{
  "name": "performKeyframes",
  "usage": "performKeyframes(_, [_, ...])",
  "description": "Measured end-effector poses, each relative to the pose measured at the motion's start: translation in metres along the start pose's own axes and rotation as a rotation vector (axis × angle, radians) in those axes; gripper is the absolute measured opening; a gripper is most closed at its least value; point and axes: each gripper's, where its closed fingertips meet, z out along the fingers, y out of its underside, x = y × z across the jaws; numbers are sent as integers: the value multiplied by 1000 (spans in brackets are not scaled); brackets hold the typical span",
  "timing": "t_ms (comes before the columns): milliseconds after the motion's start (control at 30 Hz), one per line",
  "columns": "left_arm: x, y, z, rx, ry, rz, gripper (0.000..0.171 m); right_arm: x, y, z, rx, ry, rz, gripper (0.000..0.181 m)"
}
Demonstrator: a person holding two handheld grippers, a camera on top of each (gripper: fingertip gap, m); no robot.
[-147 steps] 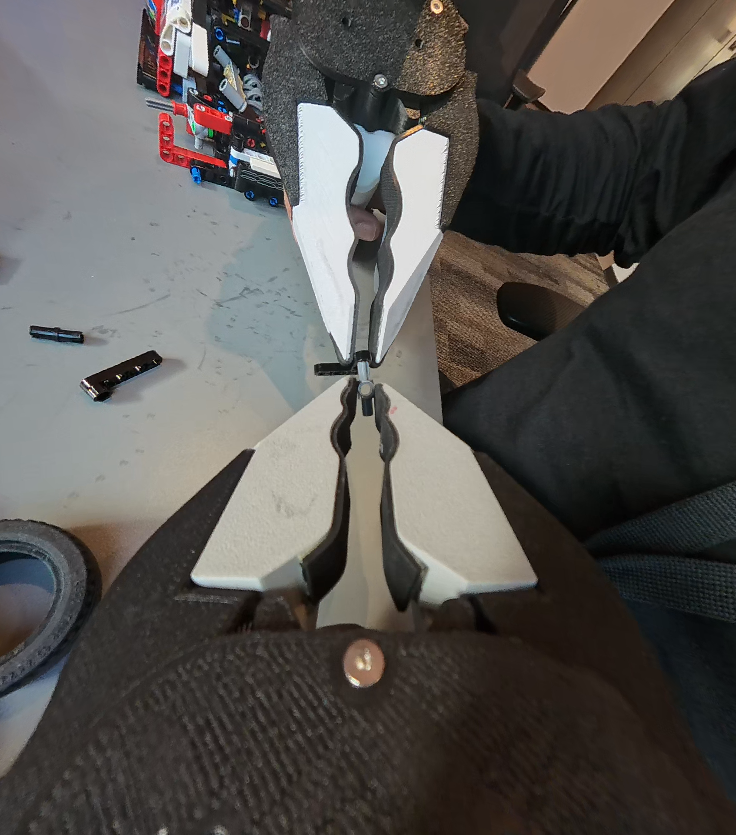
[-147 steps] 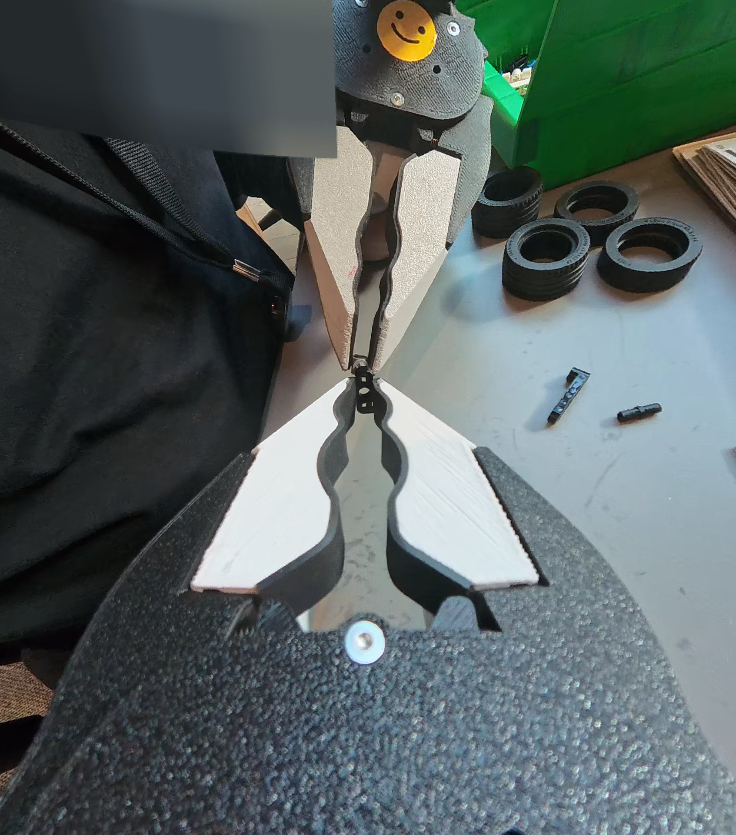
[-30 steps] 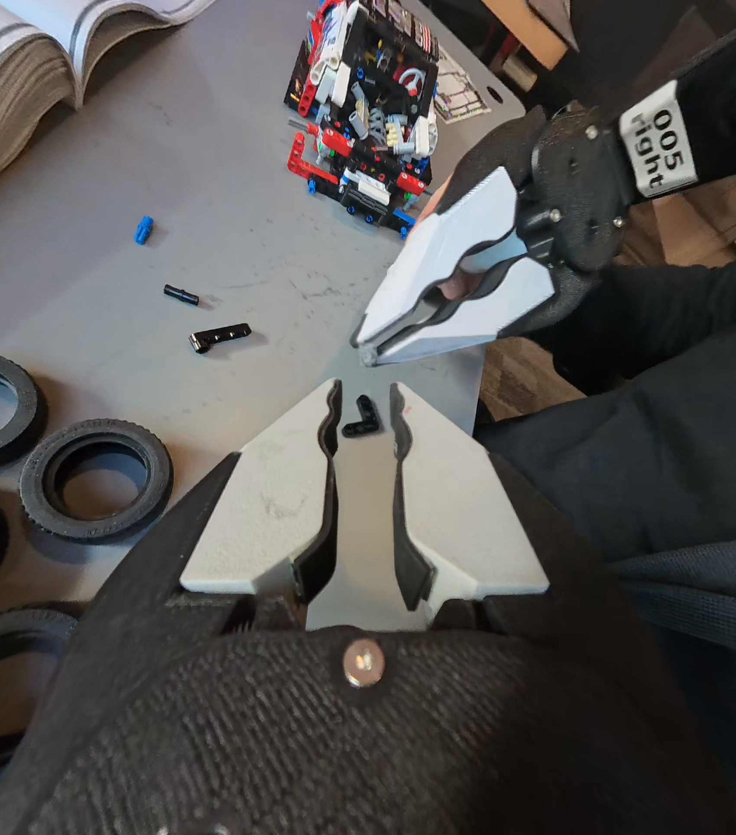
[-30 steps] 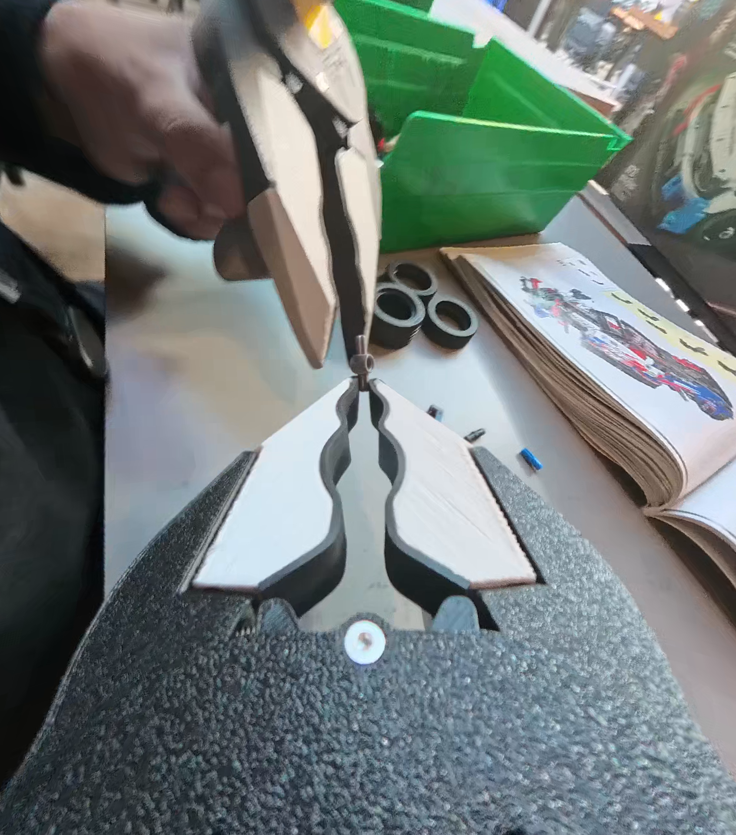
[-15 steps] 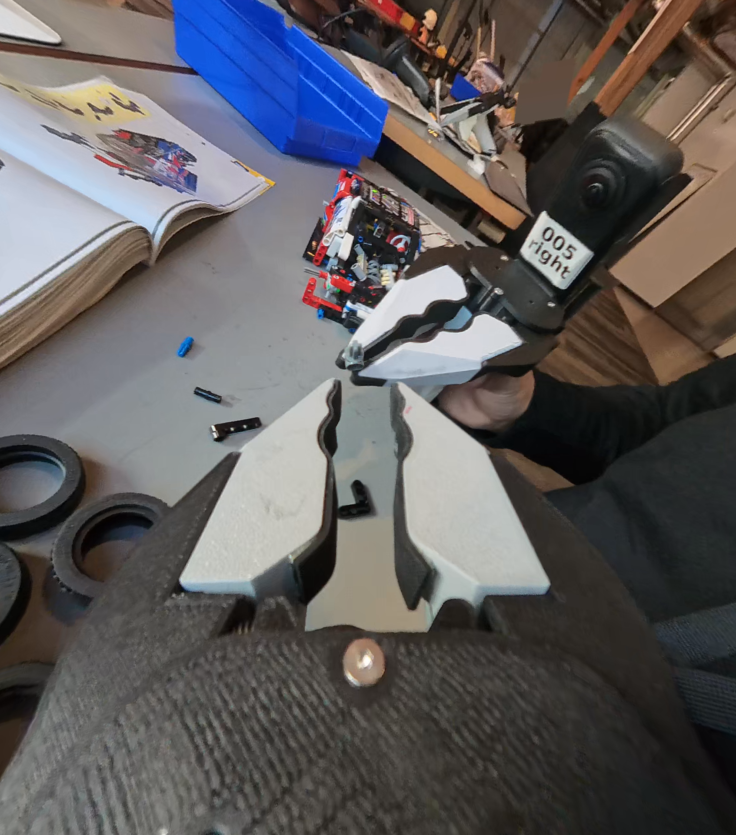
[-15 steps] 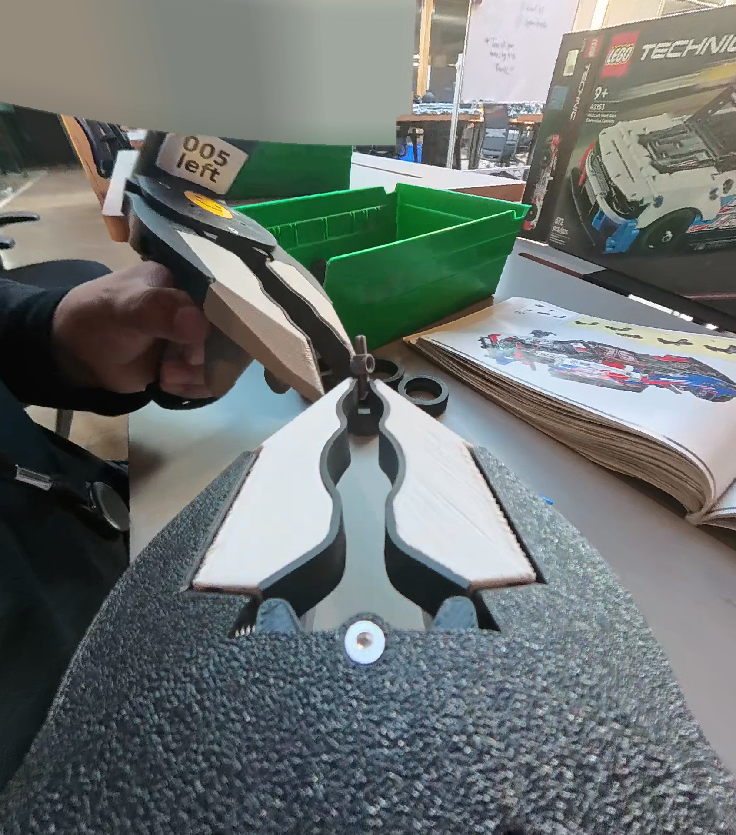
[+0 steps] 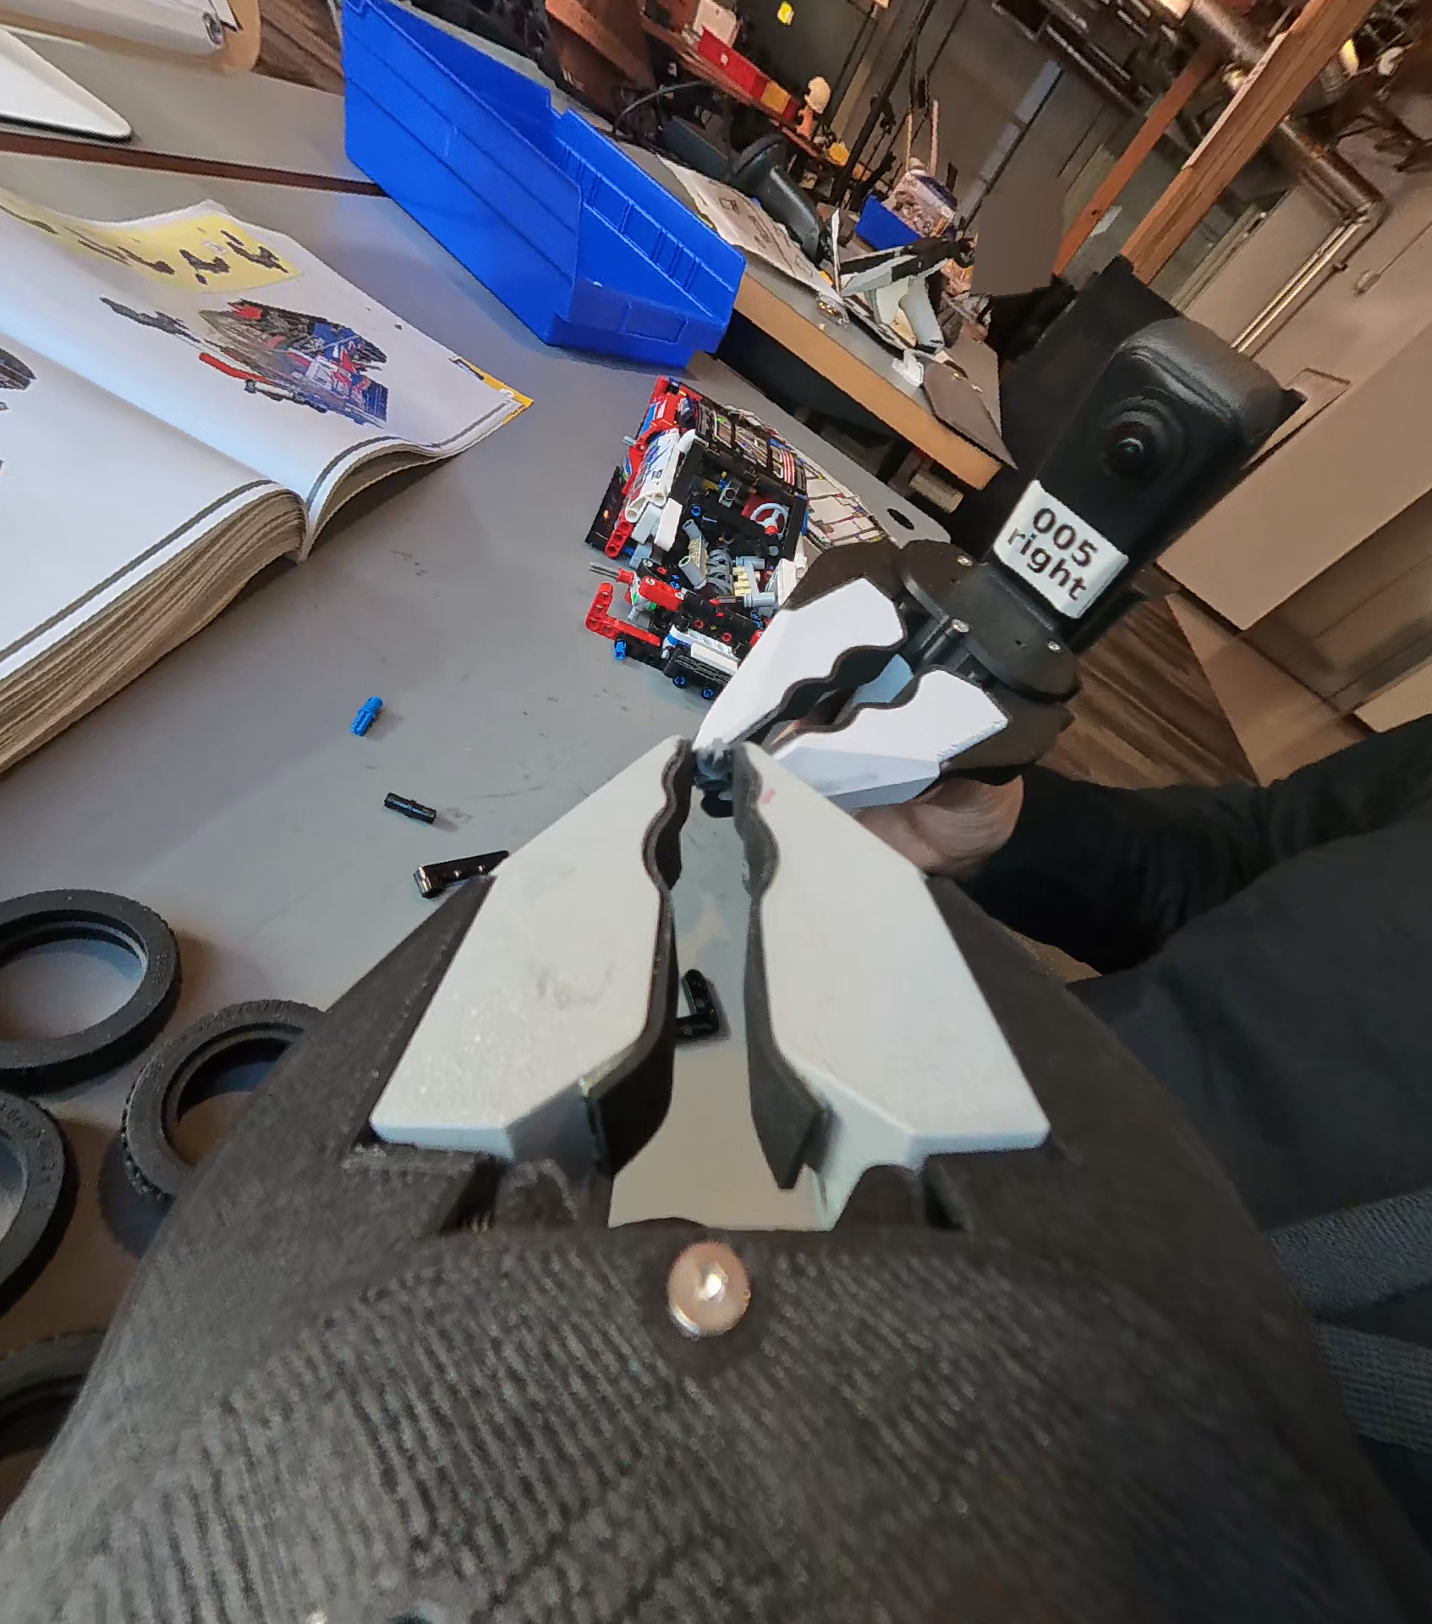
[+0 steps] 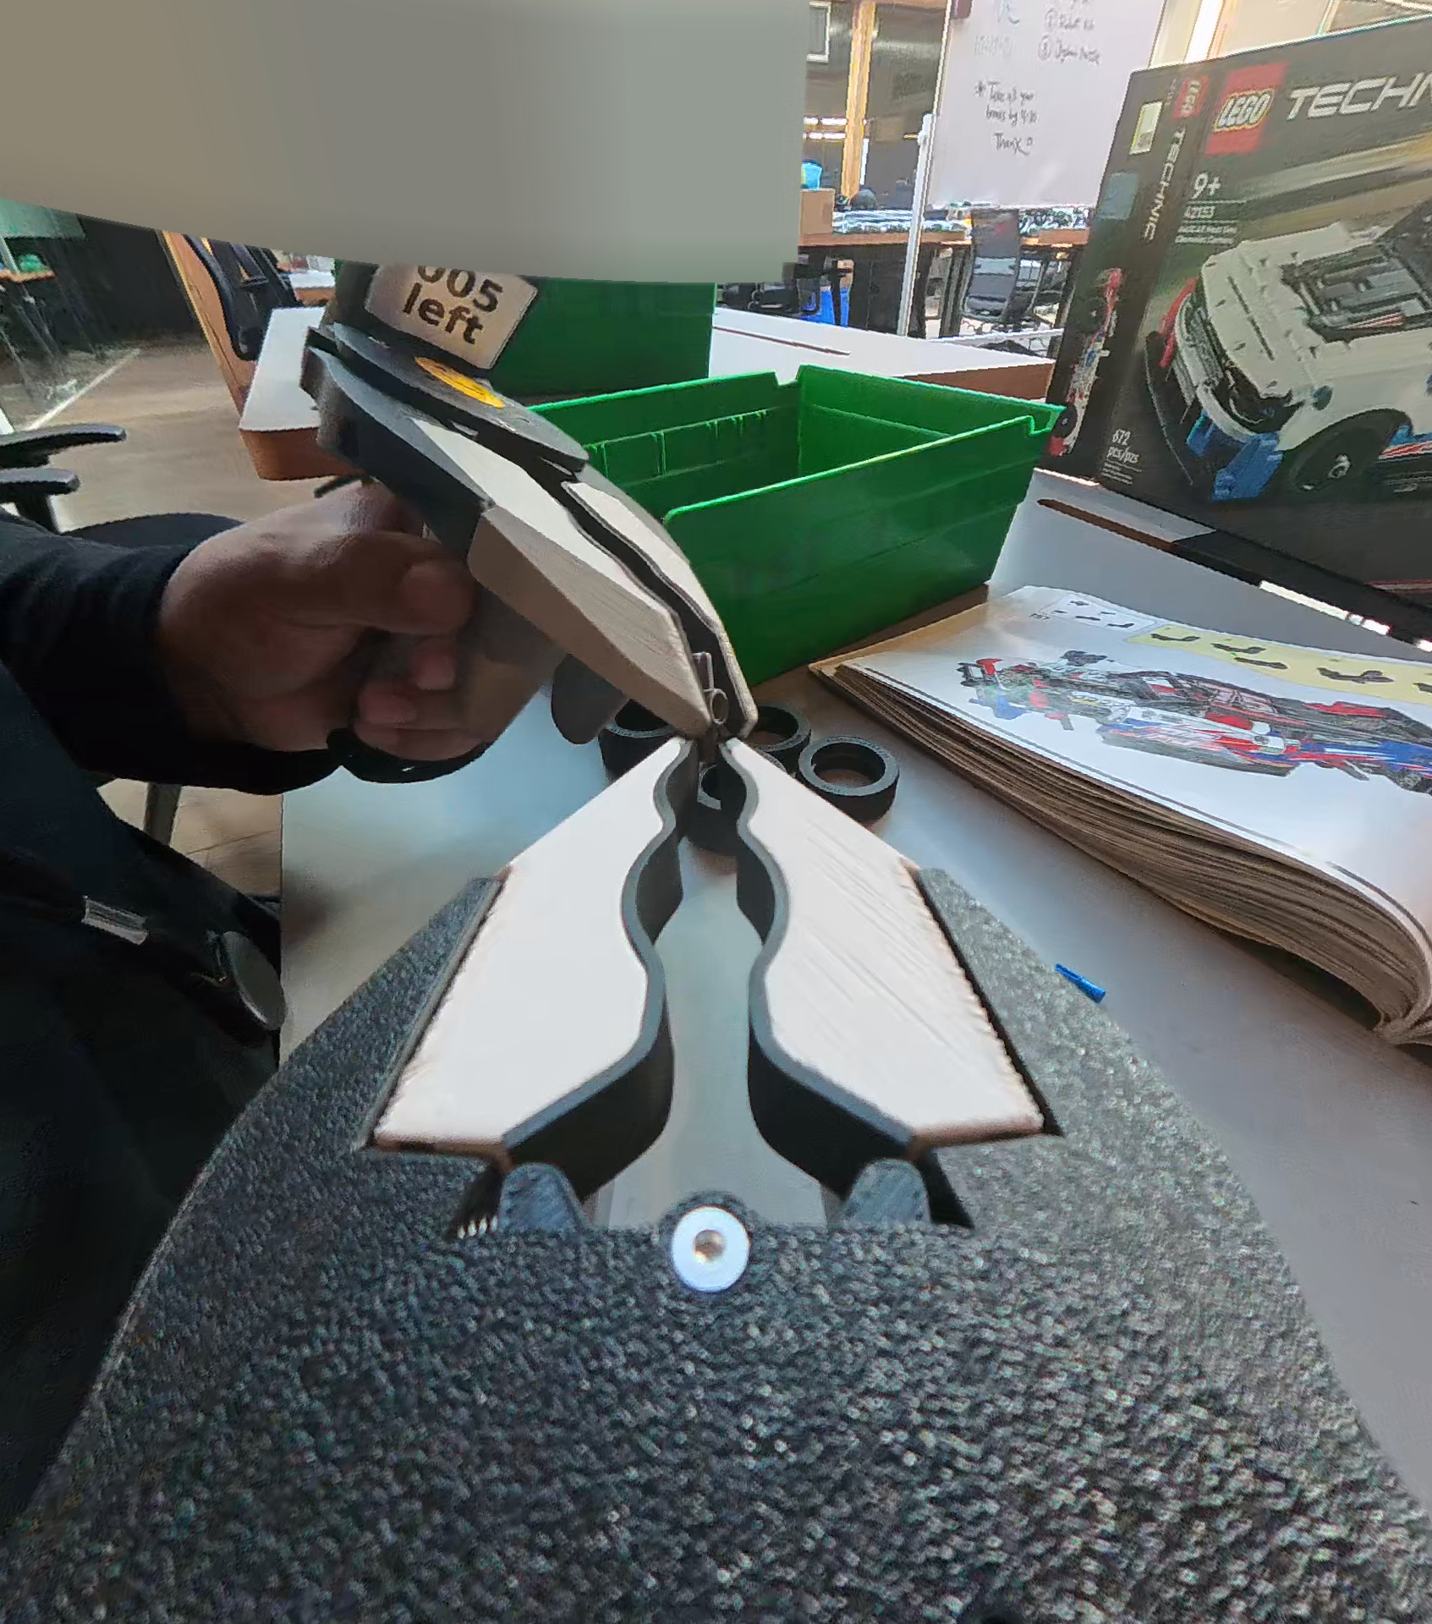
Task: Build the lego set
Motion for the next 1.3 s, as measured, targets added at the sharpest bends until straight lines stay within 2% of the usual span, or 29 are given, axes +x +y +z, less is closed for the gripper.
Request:
performKeyframes(267, [4,-1,0,5,23,7,8,0,-3,-3,26,-6,8,3])
performKeyframes(433, [2,-2,2,-11,-24,63,6,2,-3,-3,23,2,18,3])
performKeyframes(500, [-1,2,5,-62,-72,133,6,3,2,-3,-13,-12,42,3])
performKeyframes(567, [-11,7,7,-130,-181,256,6,11,13,-8,-94,3,81,3])
performKeyframes(667, [-18,14,13,-222,-280,407,6,17,4,-18,-96,-21,217,3])
performKeyframes(833, [-23,22,22,-316,-388,580,5,17,11,-14,-237,-2,343,18])
performKeyframes(933, [-28,20,22,-327,-455,675,5,19,13,-12,-249,1,403,18])
performKeyframes(1100, [-24,20,23,-322,-453,729,5,20,6,-11,-188,-83,541,22])
performKeyframes(1300, [-21,17,24,-312,-476,803,5,24,12,-10,-238,-74,530,24])
